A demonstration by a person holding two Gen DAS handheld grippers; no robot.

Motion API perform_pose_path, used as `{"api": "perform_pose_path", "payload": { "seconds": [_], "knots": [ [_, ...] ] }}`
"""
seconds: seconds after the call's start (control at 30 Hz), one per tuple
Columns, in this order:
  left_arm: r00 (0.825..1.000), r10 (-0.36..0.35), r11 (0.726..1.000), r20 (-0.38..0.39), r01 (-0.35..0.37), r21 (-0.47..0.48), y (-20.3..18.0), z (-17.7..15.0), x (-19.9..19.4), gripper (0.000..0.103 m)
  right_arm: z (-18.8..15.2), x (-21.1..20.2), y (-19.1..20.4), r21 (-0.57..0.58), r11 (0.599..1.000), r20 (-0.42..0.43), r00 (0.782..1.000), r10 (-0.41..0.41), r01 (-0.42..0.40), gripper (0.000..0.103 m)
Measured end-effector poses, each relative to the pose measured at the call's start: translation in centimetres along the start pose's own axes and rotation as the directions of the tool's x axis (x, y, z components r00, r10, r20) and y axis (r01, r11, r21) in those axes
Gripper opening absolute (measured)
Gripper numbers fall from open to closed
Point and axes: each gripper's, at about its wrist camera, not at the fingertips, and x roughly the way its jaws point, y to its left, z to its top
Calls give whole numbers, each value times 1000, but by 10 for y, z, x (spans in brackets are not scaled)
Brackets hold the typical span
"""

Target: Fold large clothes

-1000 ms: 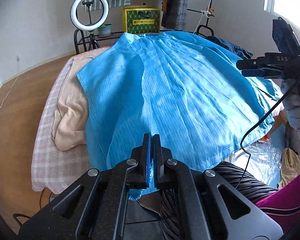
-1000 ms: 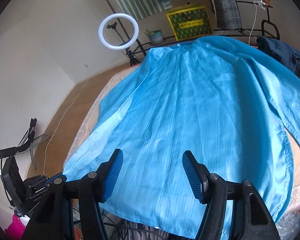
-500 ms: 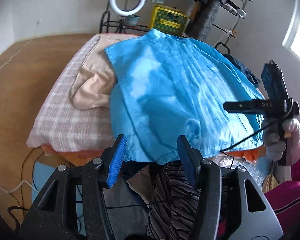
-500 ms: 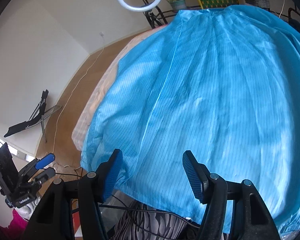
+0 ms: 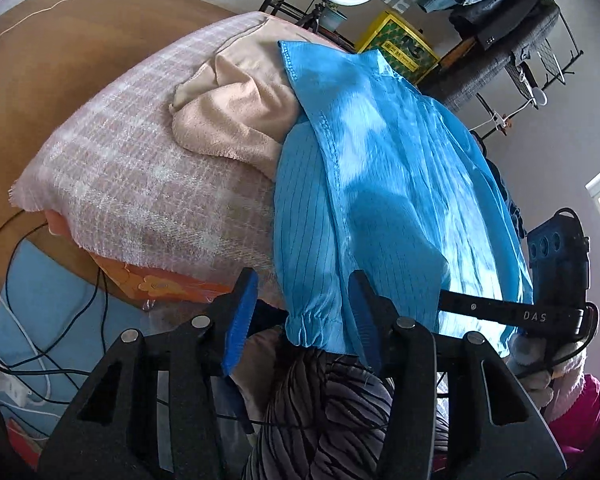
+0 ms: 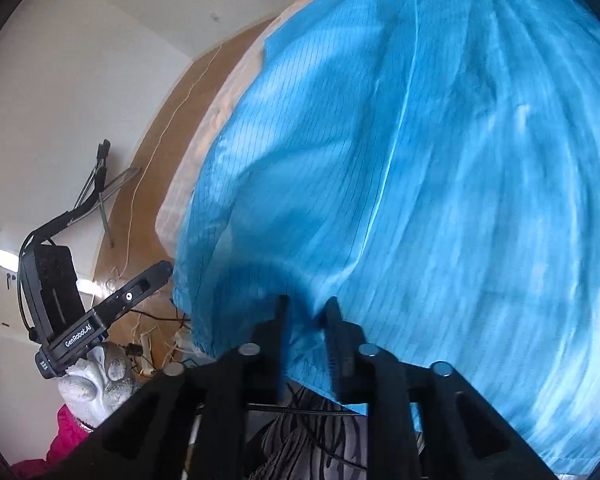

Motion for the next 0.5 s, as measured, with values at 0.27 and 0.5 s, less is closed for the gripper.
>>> {"api": "perform_pose_path", "payload": {
  "seconds": [0.27,0.5],
  "knots": [
    [1000,-17,999,9,17,-38,13,0,-5,48,-20,-13,13,19,996,-9,996,93,-93,4],
    [999,-50,998,0,50,-46,11,-5,-1,48,-27,-7,9,-33,994,-54,993,102,-104,0]
  ]
}}
